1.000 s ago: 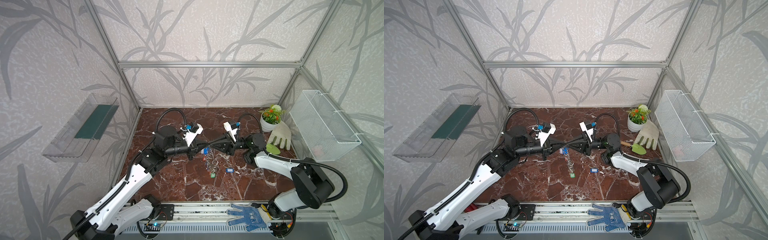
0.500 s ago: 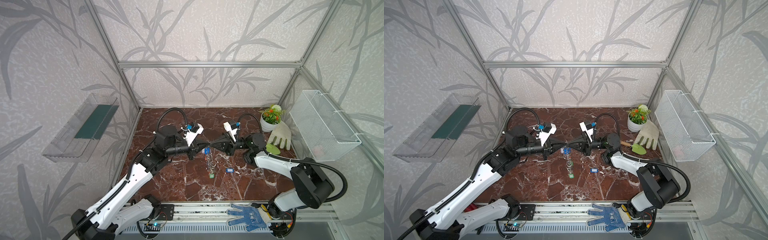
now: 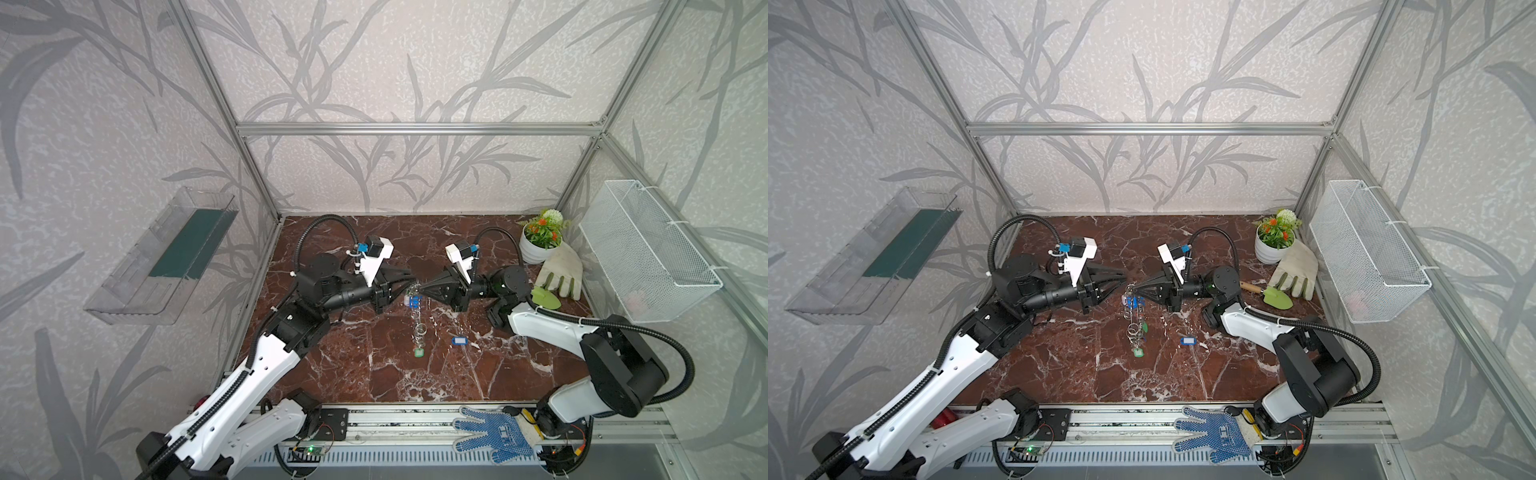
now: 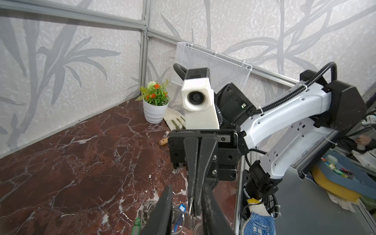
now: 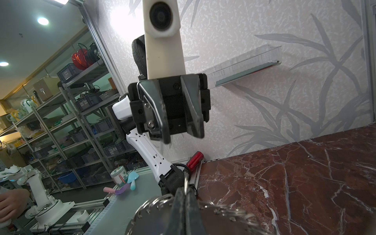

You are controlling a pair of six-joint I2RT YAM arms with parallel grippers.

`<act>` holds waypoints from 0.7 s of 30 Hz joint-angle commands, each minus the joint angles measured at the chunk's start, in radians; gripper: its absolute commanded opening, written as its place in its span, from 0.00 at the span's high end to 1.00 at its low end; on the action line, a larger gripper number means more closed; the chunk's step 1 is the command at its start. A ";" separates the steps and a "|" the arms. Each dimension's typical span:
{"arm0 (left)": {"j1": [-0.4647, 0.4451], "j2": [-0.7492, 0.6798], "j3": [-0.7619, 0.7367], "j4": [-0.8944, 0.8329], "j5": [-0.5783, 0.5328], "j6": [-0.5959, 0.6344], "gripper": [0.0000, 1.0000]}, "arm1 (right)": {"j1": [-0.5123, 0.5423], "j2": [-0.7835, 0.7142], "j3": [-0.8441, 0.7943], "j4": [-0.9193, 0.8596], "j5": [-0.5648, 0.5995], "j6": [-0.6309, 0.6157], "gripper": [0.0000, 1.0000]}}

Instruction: Put the keys on the keyring

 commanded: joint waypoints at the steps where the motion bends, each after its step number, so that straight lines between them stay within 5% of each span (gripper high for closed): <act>1: 0.062 -0.041 -0.063 0.146 0.023 -0.132 0.71 | -0.008 -0.025 0.029 0.051 0.034 0.011 1.00; 6: 0.077 -0.066 -0.149 0.219 0.124 -0.166 0.67 | -0.012 -0.028 0.038 0.051 0.045 0.019 1.00; 21: 0.019 0.001 -0.169 0.263 0.140 -0.139 0.73 | -0.012 -0.023 0.041 0.051 0.048 0.025 1.00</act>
